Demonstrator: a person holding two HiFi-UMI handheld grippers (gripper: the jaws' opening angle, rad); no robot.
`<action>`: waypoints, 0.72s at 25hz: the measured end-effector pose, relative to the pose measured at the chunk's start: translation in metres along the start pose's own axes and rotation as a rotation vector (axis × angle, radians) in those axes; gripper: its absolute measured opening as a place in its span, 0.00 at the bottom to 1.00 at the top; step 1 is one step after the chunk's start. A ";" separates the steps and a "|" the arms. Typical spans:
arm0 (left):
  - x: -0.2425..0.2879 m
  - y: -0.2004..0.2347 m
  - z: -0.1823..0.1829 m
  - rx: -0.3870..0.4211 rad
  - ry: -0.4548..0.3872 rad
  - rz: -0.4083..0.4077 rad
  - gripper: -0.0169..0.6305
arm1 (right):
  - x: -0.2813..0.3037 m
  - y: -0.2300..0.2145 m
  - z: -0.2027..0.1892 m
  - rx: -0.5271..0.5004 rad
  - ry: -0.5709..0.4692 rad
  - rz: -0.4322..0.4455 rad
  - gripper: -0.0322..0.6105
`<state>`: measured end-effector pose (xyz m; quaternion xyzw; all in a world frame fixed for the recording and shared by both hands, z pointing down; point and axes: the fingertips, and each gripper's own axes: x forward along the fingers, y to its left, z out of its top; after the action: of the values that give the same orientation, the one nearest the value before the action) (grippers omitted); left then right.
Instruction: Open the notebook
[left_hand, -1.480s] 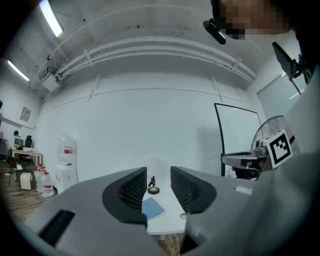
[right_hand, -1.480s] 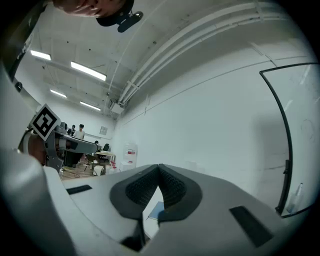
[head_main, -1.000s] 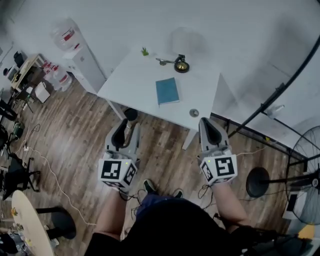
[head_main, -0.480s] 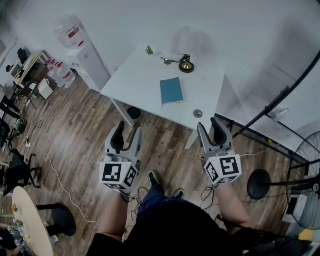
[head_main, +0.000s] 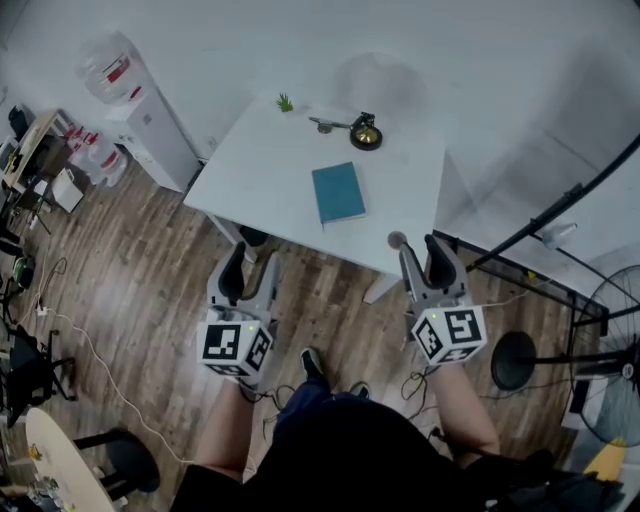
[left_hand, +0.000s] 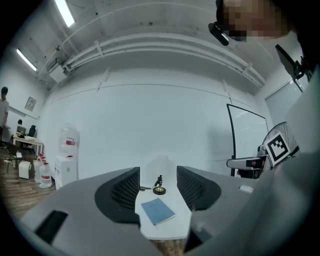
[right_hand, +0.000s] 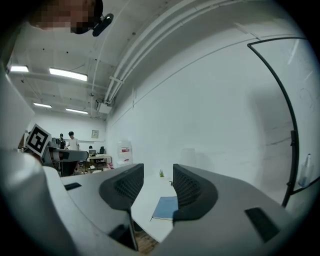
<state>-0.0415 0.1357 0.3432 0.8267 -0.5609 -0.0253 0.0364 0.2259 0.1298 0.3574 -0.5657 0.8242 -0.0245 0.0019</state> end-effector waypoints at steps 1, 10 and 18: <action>0.008 0.011 -0.002 0.000 0.004 -0.002 0.37 | 0.010 0.000 -0.002 -0.003 0.007 -0.011 0.34; 0.065 0.090 -0.019 -0.018 0.030 -0.064 0.37 | 0.086 0.019 -0.012 -0.056 0.063 -0.090 0.34; 0.092 0.112 -0.037 -0.047 0.058 -0.107 0.37 | 0.117 0.024 -0.029 -0.081 0.120 -0.116 0.34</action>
<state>-0.1083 0.0102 0.3894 0.8548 -0.5140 -0.0163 0.0705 0.1602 0.0304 0.3885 -0.6098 0.7889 -0.0251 -0.0720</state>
